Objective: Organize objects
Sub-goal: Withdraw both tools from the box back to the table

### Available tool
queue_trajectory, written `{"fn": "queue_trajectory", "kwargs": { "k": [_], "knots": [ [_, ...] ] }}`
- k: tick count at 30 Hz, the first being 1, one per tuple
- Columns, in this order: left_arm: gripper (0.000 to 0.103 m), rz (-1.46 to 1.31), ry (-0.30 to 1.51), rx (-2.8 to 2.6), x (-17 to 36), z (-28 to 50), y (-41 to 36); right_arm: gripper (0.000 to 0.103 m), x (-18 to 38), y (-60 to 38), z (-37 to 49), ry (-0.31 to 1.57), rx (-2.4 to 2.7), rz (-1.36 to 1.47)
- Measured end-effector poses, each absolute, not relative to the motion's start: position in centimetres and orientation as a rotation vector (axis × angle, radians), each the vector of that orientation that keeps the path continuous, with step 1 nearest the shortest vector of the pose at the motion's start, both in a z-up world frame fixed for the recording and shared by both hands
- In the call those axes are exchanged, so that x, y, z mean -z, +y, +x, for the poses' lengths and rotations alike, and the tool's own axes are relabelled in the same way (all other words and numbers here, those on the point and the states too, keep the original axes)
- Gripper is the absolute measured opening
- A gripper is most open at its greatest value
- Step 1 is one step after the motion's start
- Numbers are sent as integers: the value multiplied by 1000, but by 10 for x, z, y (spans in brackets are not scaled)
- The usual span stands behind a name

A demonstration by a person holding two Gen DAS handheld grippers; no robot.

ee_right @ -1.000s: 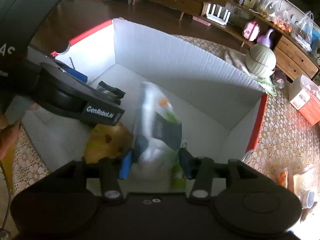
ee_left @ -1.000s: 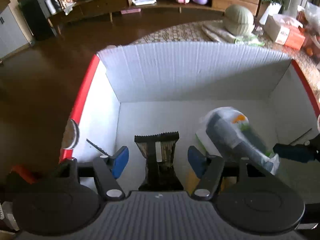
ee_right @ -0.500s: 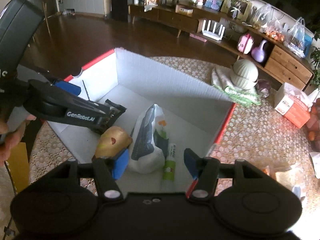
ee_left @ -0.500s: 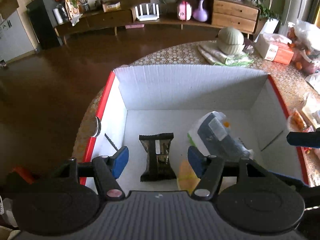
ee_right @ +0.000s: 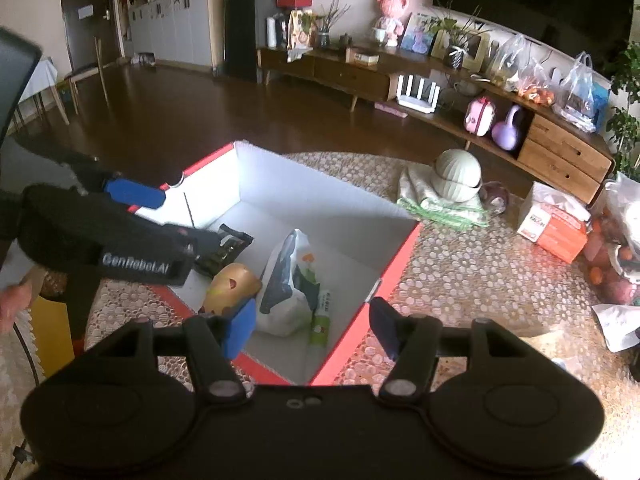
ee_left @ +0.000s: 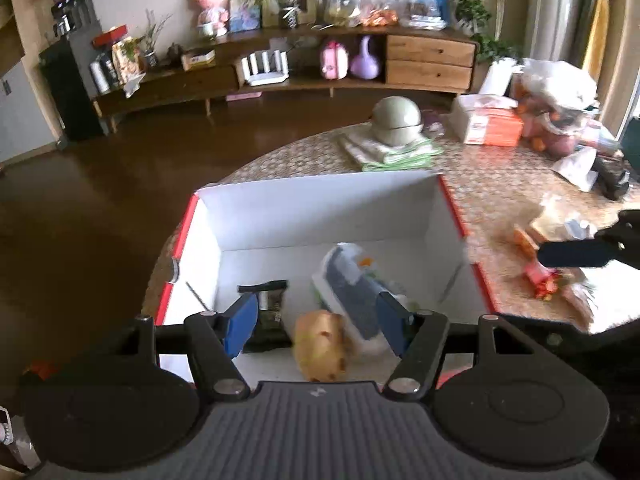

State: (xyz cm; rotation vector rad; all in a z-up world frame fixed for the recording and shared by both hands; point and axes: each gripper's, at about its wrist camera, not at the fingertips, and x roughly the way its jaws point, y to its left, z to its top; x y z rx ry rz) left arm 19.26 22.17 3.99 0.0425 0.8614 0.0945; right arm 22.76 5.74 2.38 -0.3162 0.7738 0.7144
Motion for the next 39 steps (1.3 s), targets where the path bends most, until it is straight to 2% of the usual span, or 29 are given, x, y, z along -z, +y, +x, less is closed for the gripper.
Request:
{"fn": "queue_trajectory", "kwargs": {
  "k": [8,13,17,20,25,27,39],
  "knots": [
    [65,19,820,-56,-50,163,189,66,-39,13,211,738,-728,-247],
    [68,0,783,-39,-57,146,170,66,-43,-13,202,715,-734,-211],
    [69,-14,751,-35,-61,133,155,72,-45,-33,195,682,-734,-182],
    [74,-29,726,-36,-62,123,142,75,-44,-49,188,668,-729,-153],
    [76,-33,682,-31,-58,106,117,80,-38,-76,177,644,-698,-119],
    [80,-26,667,-32,-56,101,106,82,-35,-88,172,634,-684,-110],
    [84,-44,626,24,-33,90,47,97,-14,-163,159,608,-574,-59]
  ]
}}
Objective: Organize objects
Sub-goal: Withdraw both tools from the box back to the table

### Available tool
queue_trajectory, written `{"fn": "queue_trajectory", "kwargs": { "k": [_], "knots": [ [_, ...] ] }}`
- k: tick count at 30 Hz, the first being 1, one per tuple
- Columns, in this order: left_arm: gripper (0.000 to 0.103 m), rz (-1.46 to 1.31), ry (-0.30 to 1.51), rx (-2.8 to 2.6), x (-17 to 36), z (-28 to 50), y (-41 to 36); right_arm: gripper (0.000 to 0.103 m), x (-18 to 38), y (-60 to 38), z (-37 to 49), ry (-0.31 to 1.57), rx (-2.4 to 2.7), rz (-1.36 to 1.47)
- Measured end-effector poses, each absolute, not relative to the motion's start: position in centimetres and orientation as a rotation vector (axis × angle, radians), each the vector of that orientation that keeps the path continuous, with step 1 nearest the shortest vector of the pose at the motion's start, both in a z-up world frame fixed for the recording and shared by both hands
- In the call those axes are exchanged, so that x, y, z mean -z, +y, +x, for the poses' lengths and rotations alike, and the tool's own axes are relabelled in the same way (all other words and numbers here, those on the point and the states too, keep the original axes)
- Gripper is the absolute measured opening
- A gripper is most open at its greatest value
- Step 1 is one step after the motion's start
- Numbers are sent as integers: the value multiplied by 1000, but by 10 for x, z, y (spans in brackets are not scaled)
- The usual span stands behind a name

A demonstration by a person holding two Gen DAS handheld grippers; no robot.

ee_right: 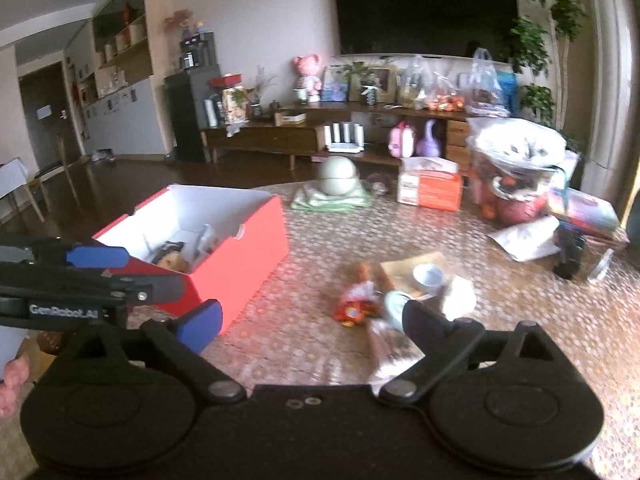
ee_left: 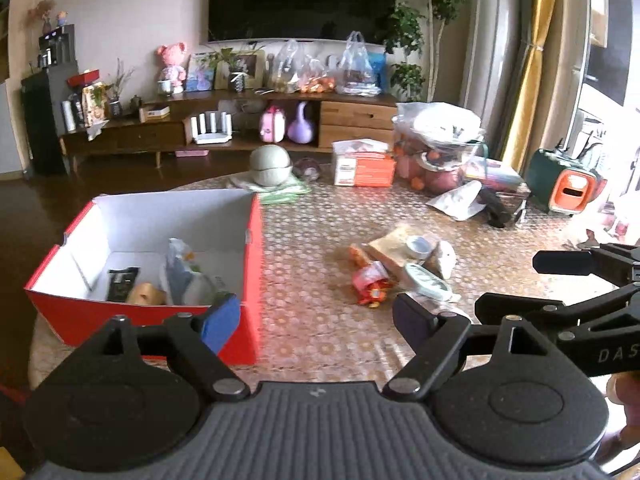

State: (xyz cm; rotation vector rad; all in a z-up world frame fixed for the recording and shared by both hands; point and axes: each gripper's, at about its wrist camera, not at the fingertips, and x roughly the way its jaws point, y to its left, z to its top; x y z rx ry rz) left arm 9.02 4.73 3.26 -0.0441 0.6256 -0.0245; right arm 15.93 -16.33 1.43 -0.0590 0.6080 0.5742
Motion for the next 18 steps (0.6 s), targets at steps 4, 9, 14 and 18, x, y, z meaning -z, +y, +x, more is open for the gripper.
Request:
{"fn": "queue_trajectory", "kwargs": {
  "k": [4,9,14,18],
  "knots": [
    [85,-53,631,54,-23,94,33,97,-6,-186,162,617,-540,-57],
    [86,-60,647,77,-9,102,18,97,3,-209,168,633,-500,-47],
    [98,-53,660,87,3,116,4,97,13,-225,175,647,-464,-57],
    [100,-55,657,82,11,130,-4,97,22,-231,178,658,-455,-72]
  ]
}}
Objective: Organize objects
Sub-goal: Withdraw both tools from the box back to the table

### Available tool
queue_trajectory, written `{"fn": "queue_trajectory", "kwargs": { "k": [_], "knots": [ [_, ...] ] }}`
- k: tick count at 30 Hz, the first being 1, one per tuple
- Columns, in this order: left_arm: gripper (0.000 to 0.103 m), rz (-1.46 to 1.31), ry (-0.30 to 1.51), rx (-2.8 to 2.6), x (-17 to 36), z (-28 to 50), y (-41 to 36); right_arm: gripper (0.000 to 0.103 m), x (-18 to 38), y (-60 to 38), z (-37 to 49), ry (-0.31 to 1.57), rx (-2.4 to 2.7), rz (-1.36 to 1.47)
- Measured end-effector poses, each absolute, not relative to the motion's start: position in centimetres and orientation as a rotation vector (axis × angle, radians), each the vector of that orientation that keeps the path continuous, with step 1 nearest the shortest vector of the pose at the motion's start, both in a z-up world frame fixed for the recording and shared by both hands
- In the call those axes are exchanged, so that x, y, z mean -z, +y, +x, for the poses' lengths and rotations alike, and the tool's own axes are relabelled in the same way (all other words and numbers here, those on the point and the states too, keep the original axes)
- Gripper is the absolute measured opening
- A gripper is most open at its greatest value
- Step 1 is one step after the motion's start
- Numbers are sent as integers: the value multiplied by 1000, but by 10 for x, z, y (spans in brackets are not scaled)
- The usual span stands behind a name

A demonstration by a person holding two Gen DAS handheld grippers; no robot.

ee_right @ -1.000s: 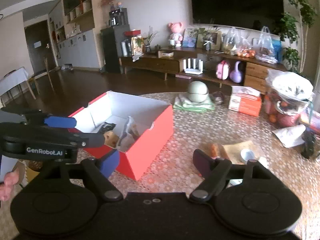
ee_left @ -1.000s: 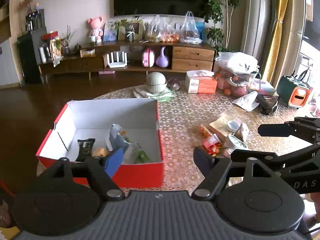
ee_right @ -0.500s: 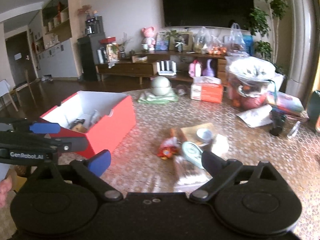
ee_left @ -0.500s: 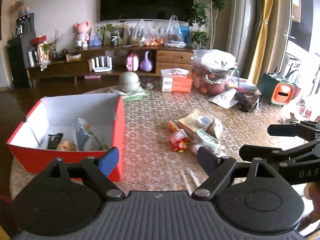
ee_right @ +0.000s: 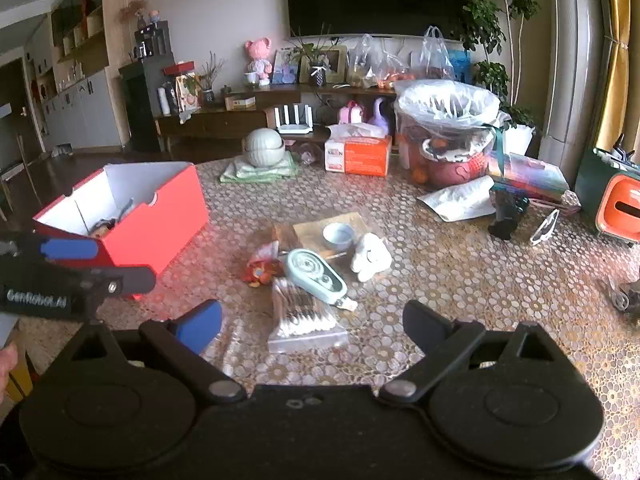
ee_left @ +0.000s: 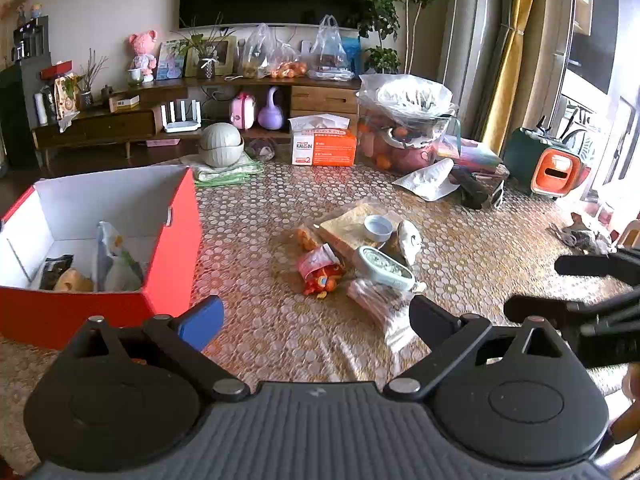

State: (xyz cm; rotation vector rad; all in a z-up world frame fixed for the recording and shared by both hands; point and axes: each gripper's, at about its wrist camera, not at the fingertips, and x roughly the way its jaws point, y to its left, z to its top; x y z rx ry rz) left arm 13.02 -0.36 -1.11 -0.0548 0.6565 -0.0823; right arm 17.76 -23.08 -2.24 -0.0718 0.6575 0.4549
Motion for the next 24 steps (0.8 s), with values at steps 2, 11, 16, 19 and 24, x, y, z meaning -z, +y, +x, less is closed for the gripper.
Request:
{"fn": "queue_trajectory", "kwargs": {
  "k": [2,11,16,19,24],
  "knots": [
    [102,-54,664,65,16,141,-6,97,27,-232,180,664,-458,-79],
    [103,-19,691,14,46,187,-9,96,49,-230,196,696,-462,-103],
    [103,4,721,16,59,210,-11,95,58,-229,209,712,-462,-97],
    [103,26,737,23,68,225,-14,94,64,-227,218,721,-464,-102],
    [103,44,750,33,82,245,-17,93,76,-219,232,749,-471,-110]
  ]
}}
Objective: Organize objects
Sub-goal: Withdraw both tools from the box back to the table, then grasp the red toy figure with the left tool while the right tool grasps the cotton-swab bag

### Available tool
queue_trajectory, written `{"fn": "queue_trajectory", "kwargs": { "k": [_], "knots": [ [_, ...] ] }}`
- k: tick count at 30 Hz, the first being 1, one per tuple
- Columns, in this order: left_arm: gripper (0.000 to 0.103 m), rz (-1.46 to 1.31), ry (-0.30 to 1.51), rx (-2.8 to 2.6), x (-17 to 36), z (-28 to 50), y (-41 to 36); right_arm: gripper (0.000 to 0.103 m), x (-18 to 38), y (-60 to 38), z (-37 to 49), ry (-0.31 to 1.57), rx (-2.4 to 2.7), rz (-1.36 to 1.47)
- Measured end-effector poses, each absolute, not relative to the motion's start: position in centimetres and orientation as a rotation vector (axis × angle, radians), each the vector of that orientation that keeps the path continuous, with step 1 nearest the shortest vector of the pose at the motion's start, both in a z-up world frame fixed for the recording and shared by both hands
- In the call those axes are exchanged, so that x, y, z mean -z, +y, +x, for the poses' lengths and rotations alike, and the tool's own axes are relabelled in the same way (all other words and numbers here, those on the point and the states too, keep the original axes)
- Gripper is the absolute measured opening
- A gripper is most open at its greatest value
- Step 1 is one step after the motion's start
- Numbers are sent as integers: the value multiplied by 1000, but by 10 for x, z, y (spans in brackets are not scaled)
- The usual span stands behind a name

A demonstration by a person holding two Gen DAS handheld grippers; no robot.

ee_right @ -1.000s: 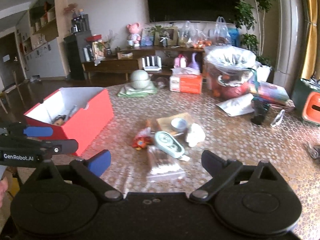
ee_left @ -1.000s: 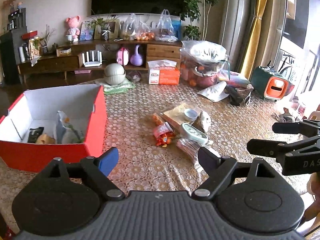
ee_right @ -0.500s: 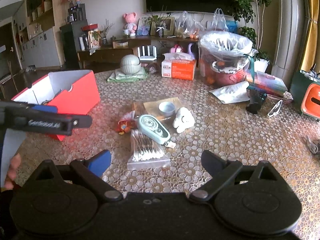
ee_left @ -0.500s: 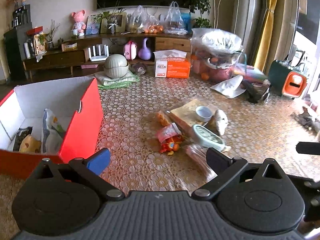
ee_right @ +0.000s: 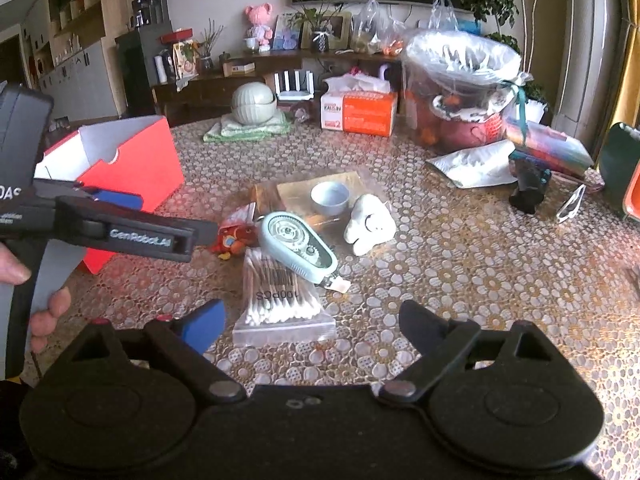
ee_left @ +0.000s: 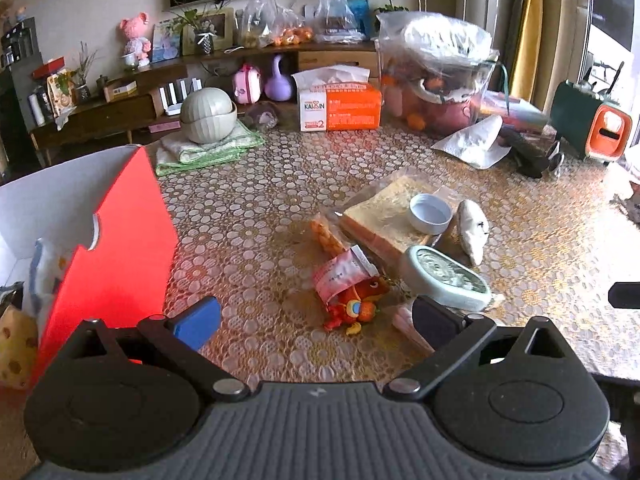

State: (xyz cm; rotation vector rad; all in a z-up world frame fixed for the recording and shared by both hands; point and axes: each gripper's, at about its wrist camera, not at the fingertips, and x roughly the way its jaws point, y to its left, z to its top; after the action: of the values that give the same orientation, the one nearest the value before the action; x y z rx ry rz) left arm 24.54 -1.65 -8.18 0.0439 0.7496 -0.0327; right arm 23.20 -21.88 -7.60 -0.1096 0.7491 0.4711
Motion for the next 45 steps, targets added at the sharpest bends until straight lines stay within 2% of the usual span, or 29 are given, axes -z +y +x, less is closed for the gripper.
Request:
{"fn": "queue_trajectory", "kwargs": {
  "k": [17,19,21,25,27,28,31,33,38,41,45],
  "knots": [
    [101,32,774,28,120,274,-15,83,119,-183,266,823,-477,-167],
    [96,24,765,38,121,274,-14,82,121,-181,268,824,-475,-167],
    [82,24,760,50,121,273,-16,81,122,-179,270,824,-477,-163],
    [67,5,758,81,123,271,-16,79,125,-174,272,825,-482,-169],
    [54,-1,754,101,123,270,-18,77,127,-171,274,829,-481,-171],
    [51,4,754,109,123,270,-20,75,127,-171,274,831,-479,-172],
    [35,23,756,134,123,268,-26,72,129,-169,274,829,-476,-171],
    [33,39,754,136,123,267,-29,69,129,-168,274,827,-476,-173],
    [32,33,765,145,121,266,-26,50,126,-166,272,815,-481,-184],
    [32,5,785,146,118,263,-22,42,121,-167,270,810,-490,-177],
    [32,-37,801,157,109,255,-17,38,112,-170,264,809,-507,-155]
  ]
}}
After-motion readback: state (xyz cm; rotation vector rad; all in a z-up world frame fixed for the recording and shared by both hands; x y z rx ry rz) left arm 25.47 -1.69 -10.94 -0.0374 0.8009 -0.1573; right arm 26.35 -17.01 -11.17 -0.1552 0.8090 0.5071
